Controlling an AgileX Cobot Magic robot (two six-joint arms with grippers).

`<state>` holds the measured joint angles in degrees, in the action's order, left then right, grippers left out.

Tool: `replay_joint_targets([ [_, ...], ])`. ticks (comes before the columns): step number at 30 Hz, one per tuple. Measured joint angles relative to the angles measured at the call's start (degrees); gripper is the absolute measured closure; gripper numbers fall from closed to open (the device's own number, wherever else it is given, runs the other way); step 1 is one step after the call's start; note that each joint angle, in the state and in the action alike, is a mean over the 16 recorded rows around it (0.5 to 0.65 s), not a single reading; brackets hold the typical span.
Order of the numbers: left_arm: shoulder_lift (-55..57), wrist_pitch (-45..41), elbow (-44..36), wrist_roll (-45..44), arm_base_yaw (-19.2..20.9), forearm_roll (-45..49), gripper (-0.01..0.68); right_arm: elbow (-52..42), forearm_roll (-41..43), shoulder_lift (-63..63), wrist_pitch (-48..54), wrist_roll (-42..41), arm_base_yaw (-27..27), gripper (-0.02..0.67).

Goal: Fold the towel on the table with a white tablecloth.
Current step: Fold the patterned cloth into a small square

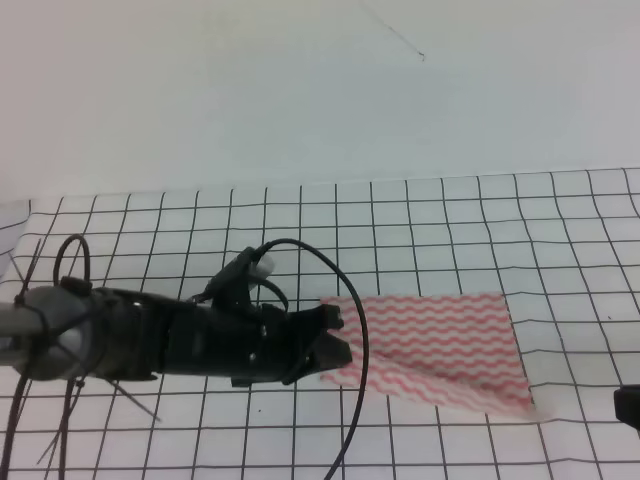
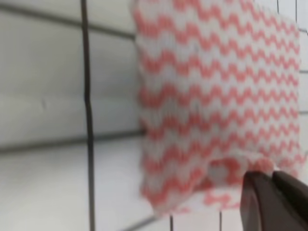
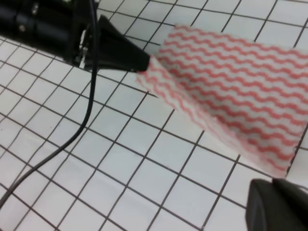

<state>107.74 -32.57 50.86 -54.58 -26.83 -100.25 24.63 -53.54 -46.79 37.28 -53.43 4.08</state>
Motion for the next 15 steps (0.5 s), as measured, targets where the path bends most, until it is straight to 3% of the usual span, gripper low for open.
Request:
replay_joint_targets([
  [15, 8.1, -2.0, 10.5, 0.1, 0.5, 0.3, 0.673, 0.0, 0.0, -0.2, 0.5, -0.6, 0.0, 0.641],
])
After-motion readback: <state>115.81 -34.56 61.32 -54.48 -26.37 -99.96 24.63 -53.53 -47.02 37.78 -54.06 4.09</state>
